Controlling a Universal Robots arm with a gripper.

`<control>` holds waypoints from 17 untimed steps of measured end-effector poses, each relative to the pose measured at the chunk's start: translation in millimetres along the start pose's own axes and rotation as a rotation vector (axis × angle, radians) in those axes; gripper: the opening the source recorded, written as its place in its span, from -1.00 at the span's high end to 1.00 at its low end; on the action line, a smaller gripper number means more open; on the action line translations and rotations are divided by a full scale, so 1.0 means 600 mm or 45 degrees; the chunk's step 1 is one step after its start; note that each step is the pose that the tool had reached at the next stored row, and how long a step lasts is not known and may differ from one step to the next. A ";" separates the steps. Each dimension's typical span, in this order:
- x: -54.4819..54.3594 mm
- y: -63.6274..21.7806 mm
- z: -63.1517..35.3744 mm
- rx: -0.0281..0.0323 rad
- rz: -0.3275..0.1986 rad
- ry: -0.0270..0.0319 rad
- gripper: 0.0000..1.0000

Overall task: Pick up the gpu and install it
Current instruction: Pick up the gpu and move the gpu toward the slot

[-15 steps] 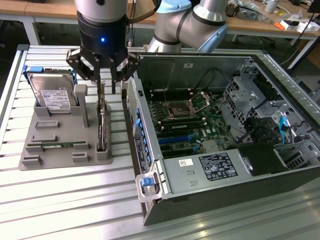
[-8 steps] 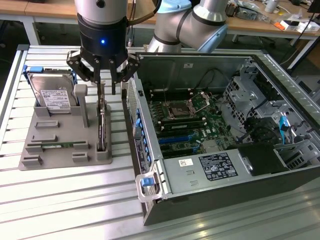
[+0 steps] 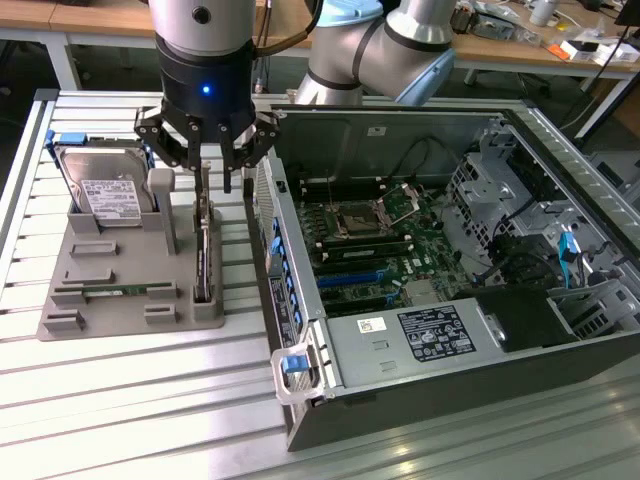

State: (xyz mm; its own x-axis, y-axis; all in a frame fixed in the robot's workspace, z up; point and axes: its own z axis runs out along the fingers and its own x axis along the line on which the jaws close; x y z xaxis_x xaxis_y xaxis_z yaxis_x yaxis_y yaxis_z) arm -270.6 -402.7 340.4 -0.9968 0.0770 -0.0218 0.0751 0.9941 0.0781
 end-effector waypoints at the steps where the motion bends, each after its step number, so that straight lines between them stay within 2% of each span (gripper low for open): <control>1: 0.000 0.000 0.001 0.0000 0.000 -0.0001 0.28; 17: 0.000 -0.005 0.018 -0.0005 0.000 -0.0001 0.28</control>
State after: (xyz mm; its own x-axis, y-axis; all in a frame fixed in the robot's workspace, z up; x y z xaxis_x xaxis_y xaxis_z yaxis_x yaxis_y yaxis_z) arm -270.6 -405.0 329.3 -0.9968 0.0770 -0.0219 0.0751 0.9941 0.0784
